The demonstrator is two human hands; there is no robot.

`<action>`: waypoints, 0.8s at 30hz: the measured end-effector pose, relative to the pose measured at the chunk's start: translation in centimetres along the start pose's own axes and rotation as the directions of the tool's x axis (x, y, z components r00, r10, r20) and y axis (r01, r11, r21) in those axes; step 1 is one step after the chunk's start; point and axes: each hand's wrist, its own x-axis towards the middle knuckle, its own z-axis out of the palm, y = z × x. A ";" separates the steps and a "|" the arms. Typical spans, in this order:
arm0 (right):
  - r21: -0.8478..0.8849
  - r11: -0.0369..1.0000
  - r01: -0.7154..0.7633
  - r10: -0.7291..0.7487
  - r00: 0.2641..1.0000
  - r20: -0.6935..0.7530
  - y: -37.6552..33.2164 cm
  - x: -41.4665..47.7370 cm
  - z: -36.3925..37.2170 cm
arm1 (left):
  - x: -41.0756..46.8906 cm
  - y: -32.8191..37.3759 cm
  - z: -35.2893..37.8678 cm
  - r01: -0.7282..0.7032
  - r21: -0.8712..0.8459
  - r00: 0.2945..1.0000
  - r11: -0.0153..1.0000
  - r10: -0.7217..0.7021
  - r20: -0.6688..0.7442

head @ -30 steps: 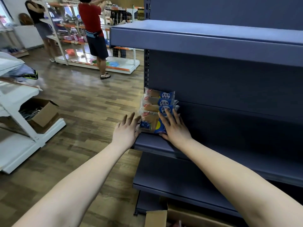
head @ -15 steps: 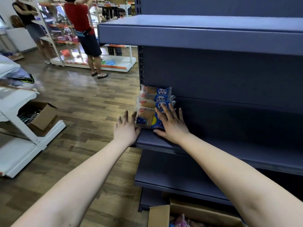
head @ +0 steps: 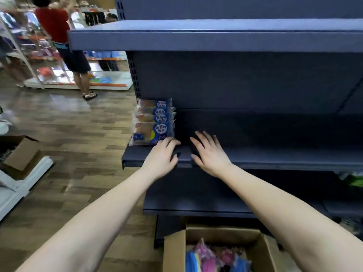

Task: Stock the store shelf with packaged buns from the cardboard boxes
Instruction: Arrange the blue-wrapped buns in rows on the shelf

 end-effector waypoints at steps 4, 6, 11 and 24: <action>0.016 0.998 -0.056 0.056 0.998 -0.032 2.7 -4.8 0.3 | -1.2 3.6 2.2 -0.001 -0.082 0.997 0.997 0.007 0.075; 0.039 0.997 -0.069 0.071 0.996 -0.061 3.7 -7.2 0.6 | -2.2 5.2 3.4 0.024 -0.106 0.992 0.994 -0.010 0.127; 0.048 0.998 -0.041 0.041 0.999 -0.009 5.4 -13.2 2.6 | -6.1 8.2 7.4 0.106 -0.108 0.952 0.988 -0.069 0.297; 0.067 0.986 -0.151 0.102 0.876 0.472 1.7 -24.5 11.6 | -19.3 11.3 16.7 0.271 0.032 0.650 0.962 -0.207 0.731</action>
